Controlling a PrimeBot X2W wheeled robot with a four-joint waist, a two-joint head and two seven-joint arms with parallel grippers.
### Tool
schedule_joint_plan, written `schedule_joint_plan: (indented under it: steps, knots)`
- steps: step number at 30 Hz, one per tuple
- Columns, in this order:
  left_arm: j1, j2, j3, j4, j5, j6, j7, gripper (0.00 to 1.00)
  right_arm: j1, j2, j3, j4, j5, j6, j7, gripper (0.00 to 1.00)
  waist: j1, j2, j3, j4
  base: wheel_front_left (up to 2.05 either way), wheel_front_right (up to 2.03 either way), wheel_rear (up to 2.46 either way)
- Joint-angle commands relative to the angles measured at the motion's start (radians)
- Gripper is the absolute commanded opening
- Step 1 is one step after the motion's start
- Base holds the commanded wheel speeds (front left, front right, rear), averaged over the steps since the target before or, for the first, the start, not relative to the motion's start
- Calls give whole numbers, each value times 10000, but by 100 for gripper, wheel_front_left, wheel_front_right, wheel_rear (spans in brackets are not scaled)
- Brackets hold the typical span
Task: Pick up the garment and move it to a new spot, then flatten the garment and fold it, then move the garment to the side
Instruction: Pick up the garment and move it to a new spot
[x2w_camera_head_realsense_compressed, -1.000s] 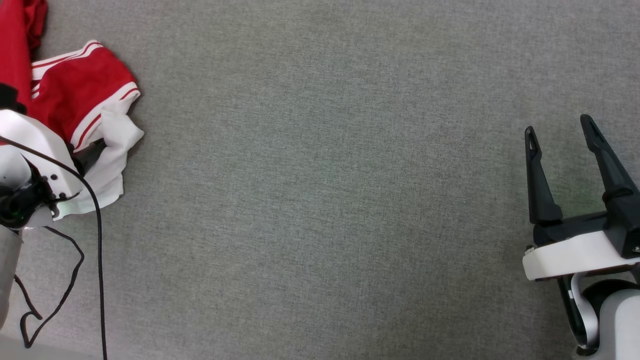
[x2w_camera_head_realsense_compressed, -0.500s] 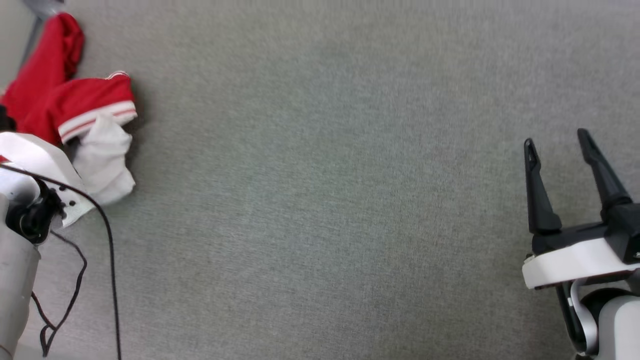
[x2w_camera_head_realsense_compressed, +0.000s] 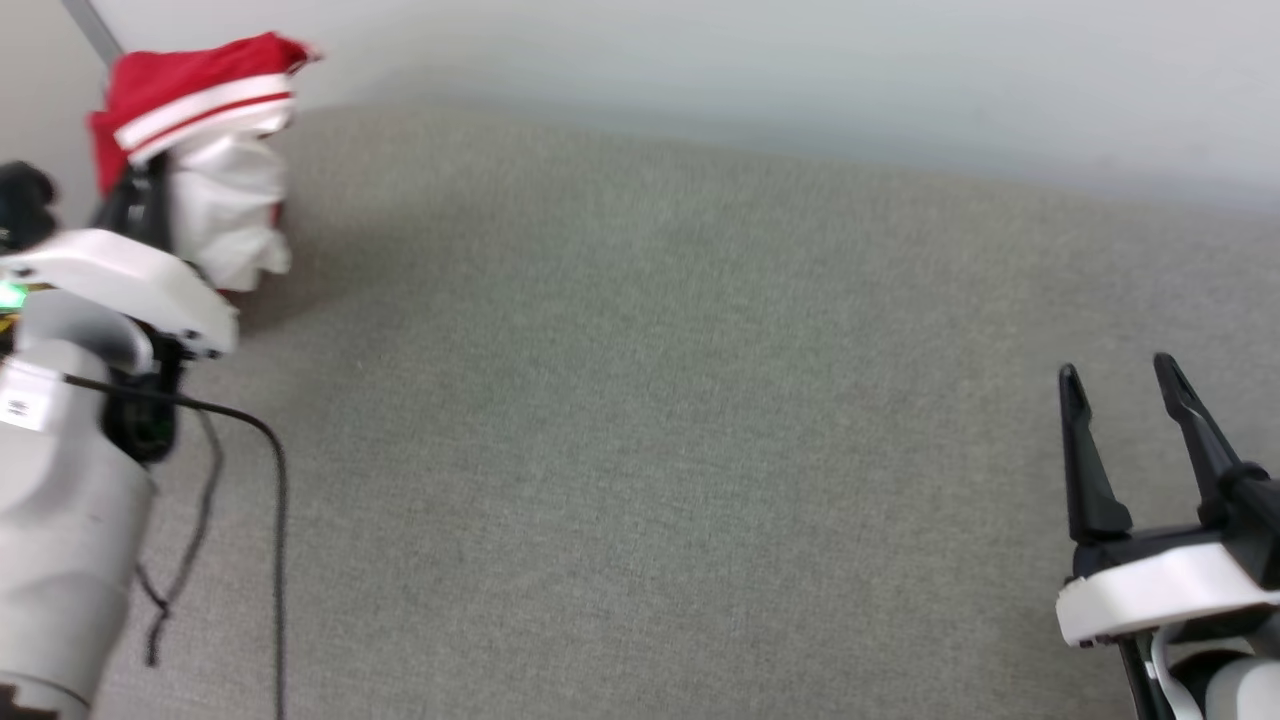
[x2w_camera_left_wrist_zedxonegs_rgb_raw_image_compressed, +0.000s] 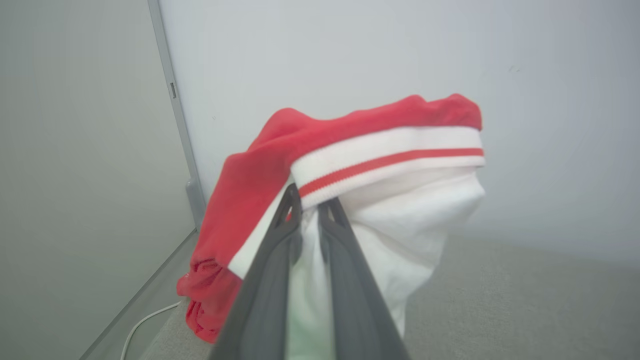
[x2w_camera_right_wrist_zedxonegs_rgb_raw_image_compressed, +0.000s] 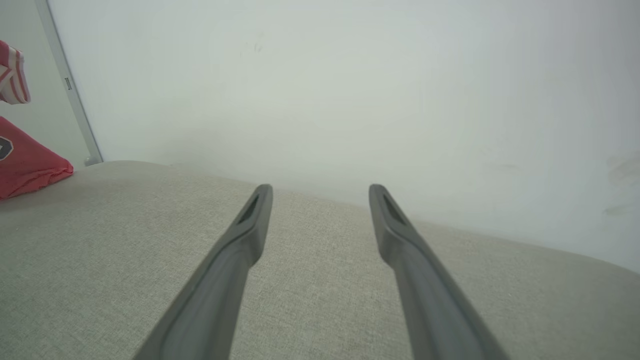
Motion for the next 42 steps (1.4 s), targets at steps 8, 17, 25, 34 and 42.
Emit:
schedule_joint_plan:
  steps: [8, 17, 25, 34, 42]
  knots:
    - [1771, -816, 217, -2834, 690, 589, -76, 0, 691, -13, -128, 123, 402, -10, -91, 100, 1, 0, -1199, -699, 0, 0, 0]
    - [3769, -2003, -1034, -5341, 852, 792, 309, 0, 1139, -11, -210, 31, 545, -10, 4, 100, 1, 0, -1498, -1868, 0, 0, 0]
    - [4551, -3154, -2944, -5857, 998, 336, 1315, 0, 931, -7, -157, -181, 711, -9, -69, 100, 1, 0, -791, -2618, 0, 0, 0]
    - [4944, -3393, -4231, -5273, 1348, -45, 1924, 96, 688, -10, -190, -85, 828, -10, -282, 100, 1, 0, 63, -2732, 0, 0, 0]
    - [4830, -3206, -4081, -5579, 1846, 159, 753, 100, 805, -10, -267, 158, 705, -9, -194, 100, 1, 0, -620, -2327, 0, 0, 0]
